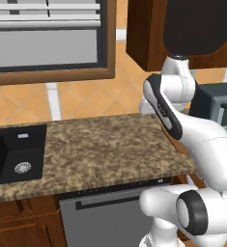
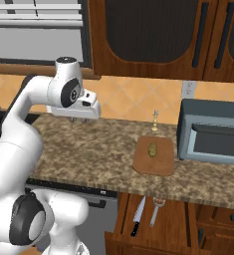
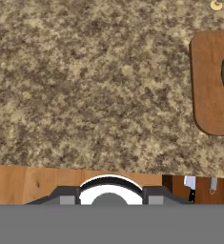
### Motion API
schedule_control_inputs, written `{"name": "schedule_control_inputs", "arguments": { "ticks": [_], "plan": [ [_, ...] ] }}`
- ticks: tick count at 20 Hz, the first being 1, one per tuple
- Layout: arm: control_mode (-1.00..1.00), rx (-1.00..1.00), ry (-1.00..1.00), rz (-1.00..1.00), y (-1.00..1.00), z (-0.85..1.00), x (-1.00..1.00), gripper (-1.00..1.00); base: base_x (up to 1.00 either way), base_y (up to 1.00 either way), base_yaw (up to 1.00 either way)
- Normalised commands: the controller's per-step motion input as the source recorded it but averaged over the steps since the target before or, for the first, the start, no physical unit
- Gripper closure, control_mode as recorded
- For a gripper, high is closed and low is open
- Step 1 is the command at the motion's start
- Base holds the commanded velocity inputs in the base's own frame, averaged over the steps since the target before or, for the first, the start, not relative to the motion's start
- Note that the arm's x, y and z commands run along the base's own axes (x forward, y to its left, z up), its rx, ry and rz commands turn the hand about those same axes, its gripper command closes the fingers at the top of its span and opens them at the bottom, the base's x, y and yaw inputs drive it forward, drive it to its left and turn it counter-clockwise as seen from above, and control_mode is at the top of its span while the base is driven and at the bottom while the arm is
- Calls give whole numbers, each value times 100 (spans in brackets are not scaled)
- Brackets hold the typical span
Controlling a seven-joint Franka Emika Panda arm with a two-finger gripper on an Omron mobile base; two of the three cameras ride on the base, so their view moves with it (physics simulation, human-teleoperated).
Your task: Place the appropriate cutting tool for cutting the potato skin on the cutting board.
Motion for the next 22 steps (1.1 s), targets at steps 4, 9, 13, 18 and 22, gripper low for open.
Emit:
{"name": "schedule_control_inputs", "arguments": {
  "ticks": [4, 9, 13, 18, 22],
  "plan": [
    [-100, 0, -8, 0, -5, -5, -28, -100, 0, 0, 0],
    [-100, 2, -3, -2, -90, -36, -87, -100, 0, 0, 0],
    [-100, 0, 11, 0, -100, -45, -49, -100, 0, 0, 0],
    [-100, -7, 28, 0, -100, -69, -32, -100, 0, 0, 0],
    [-100, -2, 1, 0, -100, -96, -59, -100, 0, 0, 0]
  ]
}}
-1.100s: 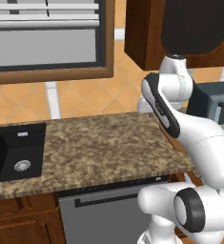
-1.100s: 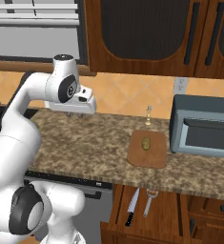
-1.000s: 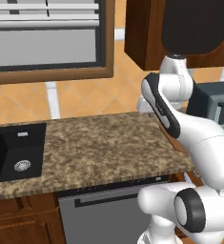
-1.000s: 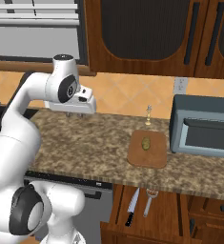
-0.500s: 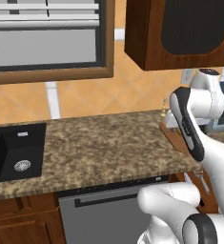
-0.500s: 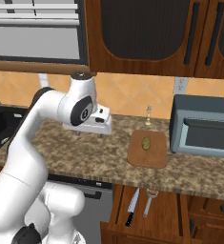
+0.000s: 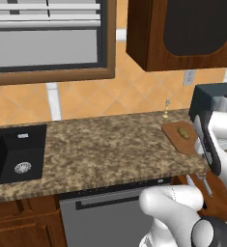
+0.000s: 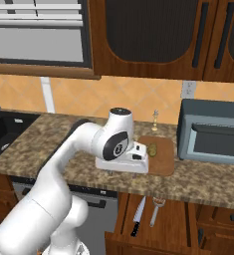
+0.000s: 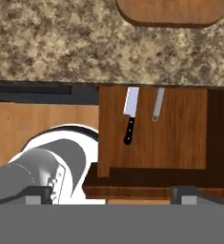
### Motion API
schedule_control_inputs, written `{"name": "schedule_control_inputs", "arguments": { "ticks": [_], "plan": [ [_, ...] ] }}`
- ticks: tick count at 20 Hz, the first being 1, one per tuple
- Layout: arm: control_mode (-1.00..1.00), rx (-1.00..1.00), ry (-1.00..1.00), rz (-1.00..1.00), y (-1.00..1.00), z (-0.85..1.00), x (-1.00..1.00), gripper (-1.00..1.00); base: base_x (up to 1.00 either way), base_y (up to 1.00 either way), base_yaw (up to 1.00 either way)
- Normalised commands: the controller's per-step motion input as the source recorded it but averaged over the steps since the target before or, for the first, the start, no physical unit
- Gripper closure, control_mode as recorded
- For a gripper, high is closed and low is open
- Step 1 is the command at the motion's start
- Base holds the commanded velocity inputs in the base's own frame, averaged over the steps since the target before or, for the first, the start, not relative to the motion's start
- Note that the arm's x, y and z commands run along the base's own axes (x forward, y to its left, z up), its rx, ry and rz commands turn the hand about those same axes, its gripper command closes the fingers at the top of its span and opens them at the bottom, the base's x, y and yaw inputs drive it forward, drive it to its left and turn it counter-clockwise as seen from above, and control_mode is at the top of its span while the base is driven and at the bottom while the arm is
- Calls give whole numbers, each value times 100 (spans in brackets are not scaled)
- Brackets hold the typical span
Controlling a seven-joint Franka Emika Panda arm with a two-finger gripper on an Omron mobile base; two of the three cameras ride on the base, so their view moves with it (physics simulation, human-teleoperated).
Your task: Place the appropriate cutting tool for cutting the potato skin on the cutting board.
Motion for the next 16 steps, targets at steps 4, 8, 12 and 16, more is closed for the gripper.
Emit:
{"name": "schedule_control_inputs", "arguments": {
  "ticks": [4, 8, 12, 16],
  "plan": [
    [-100, 0, 10, 0, -76, -77, -39, -100, 0, 0, 0],
    [-100, 0, 13, 0, -51, -70, -19, -100, 0, 0, 0],
    [-100, 1, 12, 0, -42, -66, -3, -100, 0, 0, 0],
    [-100, 6, 6, 0, -39, -61, -4, -100, 0, 0, 0]
  ]
}}
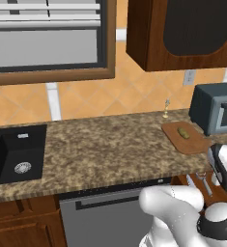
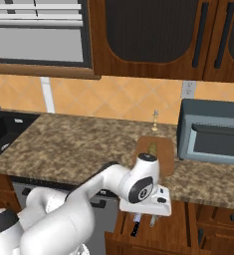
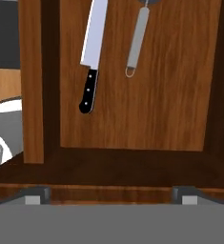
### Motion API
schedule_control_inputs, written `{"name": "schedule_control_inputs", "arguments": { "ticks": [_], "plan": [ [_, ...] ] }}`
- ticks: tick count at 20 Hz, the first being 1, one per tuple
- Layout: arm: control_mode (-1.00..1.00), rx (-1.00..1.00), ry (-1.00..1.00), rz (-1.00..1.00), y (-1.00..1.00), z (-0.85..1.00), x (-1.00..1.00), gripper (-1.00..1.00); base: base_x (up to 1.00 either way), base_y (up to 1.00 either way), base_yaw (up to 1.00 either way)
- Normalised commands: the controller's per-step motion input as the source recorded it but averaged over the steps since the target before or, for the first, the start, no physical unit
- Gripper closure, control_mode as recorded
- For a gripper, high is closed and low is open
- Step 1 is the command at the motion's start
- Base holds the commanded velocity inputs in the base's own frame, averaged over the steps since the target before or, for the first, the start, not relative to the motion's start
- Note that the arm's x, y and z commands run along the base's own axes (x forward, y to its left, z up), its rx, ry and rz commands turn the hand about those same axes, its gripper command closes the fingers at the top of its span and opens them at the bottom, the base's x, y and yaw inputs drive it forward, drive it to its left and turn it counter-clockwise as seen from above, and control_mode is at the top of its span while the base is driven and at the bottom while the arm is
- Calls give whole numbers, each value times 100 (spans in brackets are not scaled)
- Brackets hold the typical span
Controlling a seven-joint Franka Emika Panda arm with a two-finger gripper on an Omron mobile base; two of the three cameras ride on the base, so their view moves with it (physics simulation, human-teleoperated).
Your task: Place the appropriate cutting tool for cutting the potato skin on the cutting board.
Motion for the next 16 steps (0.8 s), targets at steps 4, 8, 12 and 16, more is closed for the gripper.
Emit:
{"name": "schedule_control_inputs", "arguments": {
  "ticks": [4, 8, 12, 16],
  "plan": [
    [-100, 5, 11, 0, -23, -59, 0, -100, 0, 0, 0],
    [-100, 3, 11, 0, -4, -53, 3, -100, 0, 0, 0],
    [-100, 0, 15, 0, 0, -55, 3, -100, 0, 0, 0],
    [-100, 0, 13, 0, 0, -38, -9, -100, 0, 0, 0]
  ]
}}
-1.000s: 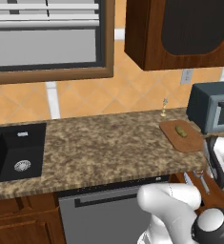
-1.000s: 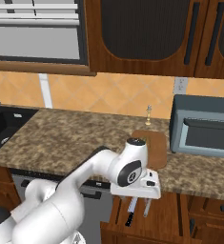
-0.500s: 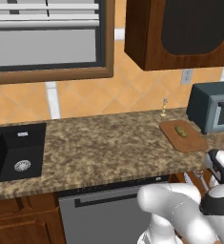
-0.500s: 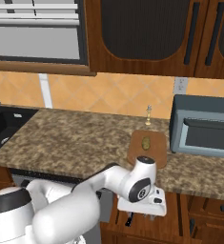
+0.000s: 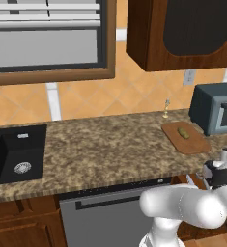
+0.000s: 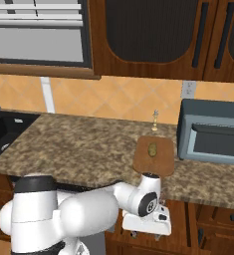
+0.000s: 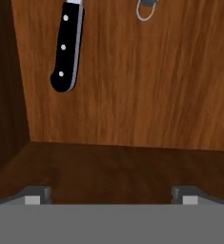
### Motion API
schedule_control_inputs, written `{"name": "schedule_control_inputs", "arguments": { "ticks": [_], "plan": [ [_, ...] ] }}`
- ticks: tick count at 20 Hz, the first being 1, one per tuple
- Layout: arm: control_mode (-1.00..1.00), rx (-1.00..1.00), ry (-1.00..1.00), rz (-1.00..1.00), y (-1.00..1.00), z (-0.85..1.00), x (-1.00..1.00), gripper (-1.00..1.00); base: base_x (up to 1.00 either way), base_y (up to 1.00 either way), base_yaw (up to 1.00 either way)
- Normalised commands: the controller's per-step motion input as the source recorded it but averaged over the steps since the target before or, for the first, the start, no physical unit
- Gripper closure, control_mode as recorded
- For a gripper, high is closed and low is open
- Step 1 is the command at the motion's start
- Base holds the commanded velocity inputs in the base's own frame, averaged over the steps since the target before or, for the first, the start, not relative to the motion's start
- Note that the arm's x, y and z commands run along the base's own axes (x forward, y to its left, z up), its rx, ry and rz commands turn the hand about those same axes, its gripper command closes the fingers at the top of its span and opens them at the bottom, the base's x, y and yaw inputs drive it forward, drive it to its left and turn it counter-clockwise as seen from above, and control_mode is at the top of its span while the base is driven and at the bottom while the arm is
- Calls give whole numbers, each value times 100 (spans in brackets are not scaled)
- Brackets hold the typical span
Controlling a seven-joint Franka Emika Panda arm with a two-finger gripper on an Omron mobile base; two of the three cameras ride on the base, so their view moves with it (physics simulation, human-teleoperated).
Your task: Place the appropriate cutting tool for cutting the potato skin on the cutting board.
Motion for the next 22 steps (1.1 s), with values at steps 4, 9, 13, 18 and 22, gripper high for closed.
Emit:
{"name": "schedule_control_inputs", "arguments": {
  "ticks": [4, 9, 13, 18, 22],
  "plan": [
    [-100, 1, 11, 0, 0, -4, -58, -100, 0, 0, 0],
    [-100, 1, 14, 0, 0, 3, -87, -100, 0, 0, 0],
    [-100, 0, 17, 0, 2, 15, -86, -100, 0, 0, 0],
    [-100, 0, 8, 0, 0, 24, -25, -100, 0, 0, 0],
    [-100, 2, 0, 0, -8, 11, 89, -100, 0, 0, 0]
  ]
}}
